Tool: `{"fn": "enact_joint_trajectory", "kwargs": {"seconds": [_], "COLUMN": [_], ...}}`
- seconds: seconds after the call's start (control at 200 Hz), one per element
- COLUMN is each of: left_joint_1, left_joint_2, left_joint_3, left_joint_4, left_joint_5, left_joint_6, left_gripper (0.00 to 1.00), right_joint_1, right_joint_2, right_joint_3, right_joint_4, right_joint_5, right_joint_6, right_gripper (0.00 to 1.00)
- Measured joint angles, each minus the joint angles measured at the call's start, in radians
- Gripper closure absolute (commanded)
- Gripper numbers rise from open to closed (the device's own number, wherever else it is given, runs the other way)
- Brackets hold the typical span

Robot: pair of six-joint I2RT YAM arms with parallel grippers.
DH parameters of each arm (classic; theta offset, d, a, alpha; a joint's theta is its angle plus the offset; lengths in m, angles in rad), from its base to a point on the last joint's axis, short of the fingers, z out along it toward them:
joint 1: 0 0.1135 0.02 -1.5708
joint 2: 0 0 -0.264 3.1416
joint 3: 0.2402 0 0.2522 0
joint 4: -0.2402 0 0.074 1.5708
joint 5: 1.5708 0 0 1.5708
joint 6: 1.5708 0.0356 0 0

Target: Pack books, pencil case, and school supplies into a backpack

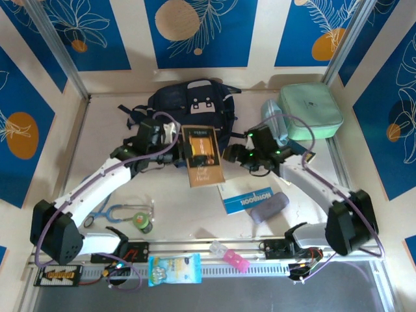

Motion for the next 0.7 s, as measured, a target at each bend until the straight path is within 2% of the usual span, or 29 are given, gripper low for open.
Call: {"fn": "enact_joint_trajectory", "kwargs": {"seconds": [0.125, 0.26, 0.44, 0.7], "left_joint_1": [0.045, 0.063, 0.063, 0.063], "left_joint_2": [0.025, 0.088, 0.169, 0.187], "left_joint_3": [0.054, 0.076, 0.076, 0.075], "left_joint_4": [0.080, 0.212, 0.372, 0.539], "left_joint_5": [-0.037, -0.064, -0.071, -0.071], "left_joint_6": [-0.050, -0.156, -0.336, -0.488], "left_gripper": [1.00, 1.00, 1.00, 1.00], "right_joint_1": [-0.093, -0.132, -0.092, -0.028], "right_joint_2": [-0.083, -0.090, -0.004, 0.101], "right_joint_3": [-0.061, -0.135, -0.200, -0.204], "right_joint_4": [0.159, 0.360, 0.680, 0.950], "right_joint_5": [-0.098, -0.214, -0.319, -0.321], "right_joint_6": [0.084, 0.237, 0.513, 0.766], "right_gripper": [0.17, 0.10, 0.06, 0.05]}}
